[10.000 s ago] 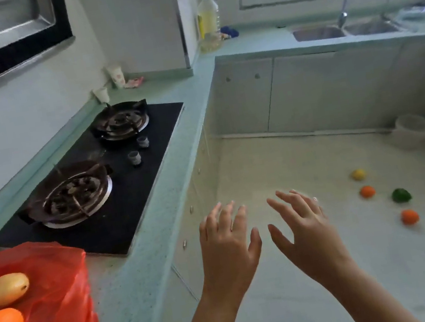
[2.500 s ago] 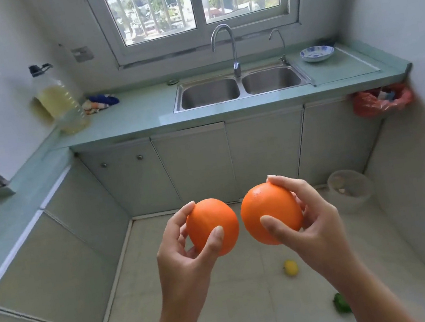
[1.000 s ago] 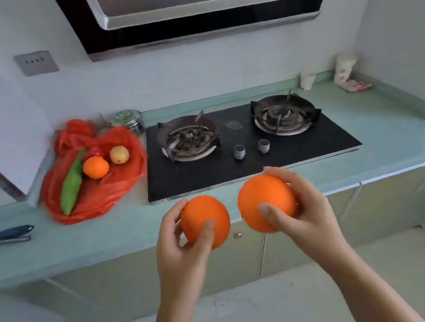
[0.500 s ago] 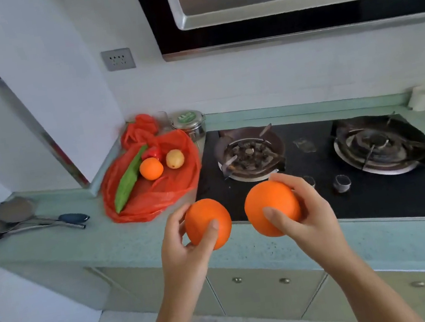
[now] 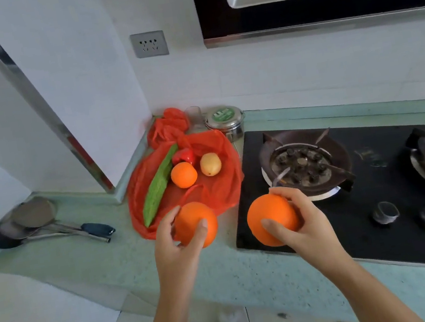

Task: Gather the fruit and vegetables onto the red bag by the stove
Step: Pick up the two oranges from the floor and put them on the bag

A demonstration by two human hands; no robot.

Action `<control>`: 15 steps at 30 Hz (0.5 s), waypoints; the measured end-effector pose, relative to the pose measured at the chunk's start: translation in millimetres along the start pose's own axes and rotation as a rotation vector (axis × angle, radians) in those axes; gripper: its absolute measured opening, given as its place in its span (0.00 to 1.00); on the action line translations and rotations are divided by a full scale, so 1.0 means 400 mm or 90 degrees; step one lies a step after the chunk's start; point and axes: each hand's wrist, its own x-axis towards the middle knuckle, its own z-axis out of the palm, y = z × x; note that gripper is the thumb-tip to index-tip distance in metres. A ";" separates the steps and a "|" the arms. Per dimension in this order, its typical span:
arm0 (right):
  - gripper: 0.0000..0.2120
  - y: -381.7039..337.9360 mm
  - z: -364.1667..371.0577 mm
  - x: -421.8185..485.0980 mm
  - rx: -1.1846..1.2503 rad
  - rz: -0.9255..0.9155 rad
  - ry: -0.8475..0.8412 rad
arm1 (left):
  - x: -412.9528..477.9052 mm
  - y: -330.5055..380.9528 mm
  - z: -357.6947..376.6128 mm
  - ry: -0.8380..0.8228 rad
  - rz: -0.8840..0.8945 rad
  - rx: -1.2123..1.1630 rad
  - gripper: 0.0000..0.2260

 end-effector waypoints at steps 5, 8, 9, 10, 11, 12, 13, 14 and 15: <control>0.23 0.006 0.121 0.157 -0.028 0.028 -0.002 | 0.198 -0.066 -0.027 -0.033 -0.012 0.051 0.24; 0.24 0.018 0.193 0.247 -0.059 0.045 0.010 | 0.307 -0.116 -0.032 -0.048 -0.009 0.093 0.25; 0.24 0.024 0.213 0.274 -0.066 0.050 0.015 | 0.337 -0.132 -0.032 -0.054 -0.008 0.108 0.25; 0.24 0.031 0.232 0.300 -0.071 0.057 0.018 | 0.363 -0.146 -0.030 -0.066 -0.009 0.122 0.25; 0.24 0.039 0.250 0.323 -0.075 0.066 0.018 | 0.385 -0.160 -0.027 -0.079 -0.011 0.134 0.25; 0.25 0.047 0.268 0.344 -0.081 0.074 0.015 | 0.403 -0.174 -0.024 -0.096 -0.014 0.144 0.24; 0.25 0.056 0.283 0.363 -0.089 0.083 0.012 | 0.417 -0.186 -0.020 -0.112 -0.010 0.155 0.24; 0.25 0.066 0.296 0.380 -0.099 0.092 0.009 | 0.430 -0.199 -0.016 -0.126 0.002 0.171 0.23; 0.25 0.076 0.309 0.395 -0.111 0.101 0.006 | 0.442 -0.210 -0.013 -0.137 0.020 0.189 0.23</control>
